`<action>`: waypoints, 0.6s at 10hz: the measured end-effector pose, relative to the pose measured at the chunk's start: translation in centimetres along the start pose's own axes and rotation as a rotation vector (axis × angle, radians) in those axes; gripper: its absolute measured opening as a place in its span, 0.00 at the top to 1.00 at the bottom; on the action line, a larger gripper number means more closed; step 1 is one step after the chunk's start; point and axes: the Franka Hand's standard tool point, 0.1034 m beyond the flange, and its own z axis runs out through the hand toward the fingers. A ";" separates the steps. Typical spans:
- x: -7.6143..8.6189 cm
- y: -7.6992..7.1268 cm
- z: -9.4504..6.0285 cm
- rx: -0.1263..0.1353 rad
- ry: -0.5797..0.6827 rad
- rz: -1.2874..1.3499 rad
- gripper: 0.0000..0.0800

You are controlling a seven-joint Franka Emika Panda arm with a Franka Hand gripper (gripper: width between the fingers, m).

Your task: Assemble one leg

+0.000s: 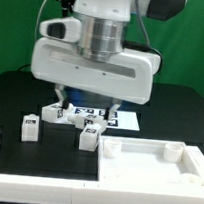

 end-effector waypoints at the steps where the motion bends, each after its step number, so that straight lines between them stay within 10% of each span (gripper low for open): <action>1: -1.3 -0.7 0.3 0.005 0.056 -0.019 0.19; 6: -2.2 -0.5 0.8 0.004 0.065 -0.018 0.19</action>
Offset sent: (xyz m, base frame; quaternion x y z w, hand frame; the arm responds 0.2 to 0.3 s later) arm 0.0000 0.0000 0.0000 0.0000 0.0000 0.0000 1.0000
